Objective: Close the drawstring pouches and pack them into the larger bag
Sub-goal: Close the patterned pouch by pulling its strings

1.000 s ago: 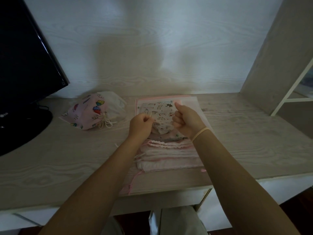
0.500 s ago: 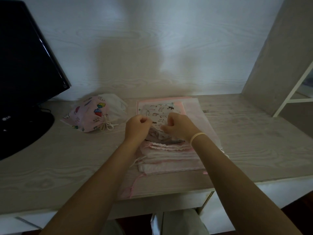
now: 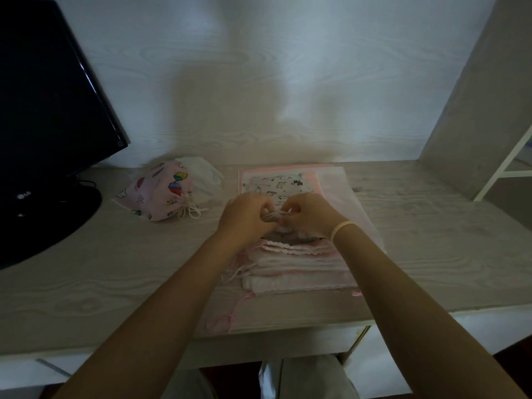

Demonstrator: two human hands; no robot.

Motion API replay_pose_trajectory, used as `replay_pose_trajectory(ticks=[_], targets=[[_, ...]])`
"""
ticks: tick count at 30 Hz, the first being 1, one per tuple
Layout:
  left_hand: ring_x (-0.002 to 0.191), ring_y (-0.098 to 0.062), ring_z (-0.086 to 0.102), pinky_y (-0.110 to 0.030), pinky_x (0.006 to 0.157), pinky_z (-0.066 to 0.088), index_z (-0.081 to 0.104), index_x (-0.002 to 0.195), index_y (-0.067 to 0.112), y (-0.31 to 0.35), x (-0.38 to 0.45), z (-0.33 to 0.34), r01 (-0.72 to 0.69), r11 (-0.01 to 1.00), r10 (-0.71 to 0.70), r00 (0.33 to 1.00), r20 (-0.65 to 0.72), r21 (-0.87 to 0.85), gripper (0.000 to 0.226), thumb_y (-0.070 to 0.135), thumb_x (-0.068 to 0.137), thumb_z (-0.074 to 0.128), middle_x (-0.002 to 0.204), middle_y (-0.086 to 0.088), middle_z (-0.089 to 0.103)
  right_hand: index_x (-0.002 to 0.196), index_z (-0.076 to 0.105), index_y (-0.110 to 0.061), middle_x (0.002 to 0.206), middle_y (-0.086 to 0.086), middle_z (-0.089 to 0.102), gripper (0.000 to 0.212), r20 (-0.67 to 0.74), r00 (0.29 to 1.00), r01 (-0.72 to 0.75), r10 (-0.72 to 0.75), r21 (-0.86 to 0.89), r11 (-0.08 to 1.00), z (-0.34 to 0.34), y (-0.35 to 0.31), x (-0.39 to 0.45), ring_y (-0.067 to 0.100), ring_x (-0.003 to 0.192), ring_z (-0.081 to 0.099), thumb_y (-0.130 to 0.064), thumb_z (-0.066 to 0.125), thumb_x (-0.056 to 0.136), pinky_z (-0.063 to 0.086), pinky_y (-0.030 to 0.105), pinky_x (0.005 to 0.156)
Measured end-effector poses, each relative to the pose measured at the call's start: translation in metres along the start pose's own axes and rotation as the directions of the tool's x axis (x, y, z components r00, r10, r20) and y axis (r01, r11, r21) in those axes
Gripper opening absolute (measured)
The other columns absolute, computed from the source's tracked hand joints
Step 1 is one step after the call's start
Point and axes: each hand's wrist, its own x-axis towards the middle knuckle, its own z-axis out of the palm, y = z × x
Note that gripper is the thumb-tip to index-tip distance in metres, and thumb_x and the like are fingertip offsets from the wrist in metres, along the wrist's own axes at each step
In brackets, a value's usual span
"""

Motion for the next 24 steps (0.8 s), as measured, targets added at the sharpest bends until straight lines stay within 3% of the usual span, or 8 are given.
replay_pose_trajectory(ticks=[4,7,11,13,16,18,21,24], targets=[[0.08,-0.018,0.055,-0.029,0.064,0.038,0.065,0.09,0.02,0.002,0.003,0.007,-0.003,0.997,0.012,0.994,-0.107,0.083,0.01,0.022,0.081,0.067,0.086,0.005,0.06,0.109,0.07,-0.013,0.088,-0.002,0.057,0.029,-0.04,0.999,0.005,-0.005,0.009,1.0,0.002,0.002,0.003,0.012,0.08,0.051,-0.032,0.068,0.087,0.032,0.015,0.058],[0.078,-0.017,0.059,-0.03,0.065,0.043,0.07,0.092,0.018,0.0,0.004,0.01,0.026,0.999,-0.02,0.993,-0.12,0.047,0.009,0.017,0.087,0.062,0.086,0.003,0.066,0.11,0.069,-0.013,0.091,-0.001,0.059,0.025,-0.038,0.999,-0.011,0.011,0.009,1.0,0.003,0.004,0.003,0.012,0.081,0.05,-0.027,0.066,0.089,0.035,0.014,0.062],[0.066,-0.01,0.057,-0.027,0.065,0.046,0.072,0.091,0.014,-0.003,0.007,0.004,0.116,0.968,-0.109,0.993,0.043,-0.222,0.014,0.025,0.093,0.063,0.071,0.007,0.062,0.114,0.068,-0.013,0.107,0.003,0.065,0.03,-0.024,0.999,-0.032,0.031,-0.027,0.999,0.001,0.005,0.002,0.018,0.095,0.057,-0.029,0.067,0.088,0.047,0.027,0.084],[0.055,-0.014,0.052,-0.025,0.058,0.044,0.072,0.089,0.009,-0.001,0.006,-0.002,0.217,0.87,-0.162,0.974,0.159,-0.443,0.022,0.025,0.096,0.058,0.063,0.0,0.058,0.112,0.069,-0.013,0.108,0.005,0.066,0.03,-0.008,0.999,-0.04,0.04,-0.018,0.999,0.001,0.005,0.002,0.02,0.098,0.059,-0.03,0.069,0.087,0.049,0.029,0.088],[0.052,-0.014,0.053,-0.024,0.054,0.045,0.072,0.087,0.014,0.002,0.004,-0.009,0.292,0.707,-0.197,0.956,0.218,-0.644,0.023,0.025,0.098,0.055,0.065,-0.006,0.061,0.109,0.07,-0.014,0.101,0.003,0.068,0.027,0.01,0.999,-0.044,0.044,0.005,0.999,0.003,0.004,0.002,0.018,0.092,0.061,-0.03,0.069,0.087,0.049,0.027,0.083],[0.057,-0.014,0.059,-0.026,0.058,0.049,0.072,0.093,0.019,0.006,0.005,-0.007,0.302,0.654,-0.173,0.952,0.252,-0.694,0.016,0.021,0.098,0.057,0.08,-0.011,0.07,0.106,0.071,-0.015,0.091,-0.001,0.065,0.024,0.028,0.999,-0.043,0.043,-0.014,0.999,0.004,0.002,0.002,0.015,0.083,0.059,-0.03,0.067,0.087,0.044,0.024,0.074],[0.053,-0.014,0.058,-0.027,0.053,0.047,0.071,0.104,0.015,0.011,0.006,0.001,0.298,0.625,-0.173,0.954,0.244,-0.722,0.014,0.015,0.096,0.06,0.073,-0.005,0.071,0.095,0.069,-0.019,0.077,-0.004,0.062,0.009,0.071,0.996,-0.048,0.05,-0.03,0.998,0.003,-0.003,0.003,0.015,0.072,0.058,-0.024,0.063,0.089,0.04,0.021,0.062],[0.046,-0.01,0.05,-0.019,0.05,0.045,0.073,0.095,0.02,0.017,0.008,0.007,0.272,0.663,-0.228,0.961,0.158,-0.697,0.011,0.017,0.094,0.063,0.077,0.005,0.073,0.097,0.067,-0.021,0.069,-0.006,0.057,0.011,0.09,0.995,-0.06,0.053,0.086,0.994,-0.003,0.001,-0.001,0.008,0.059,0.05,-0.019,0.061,0.088,0.037,0.018,0.053]])
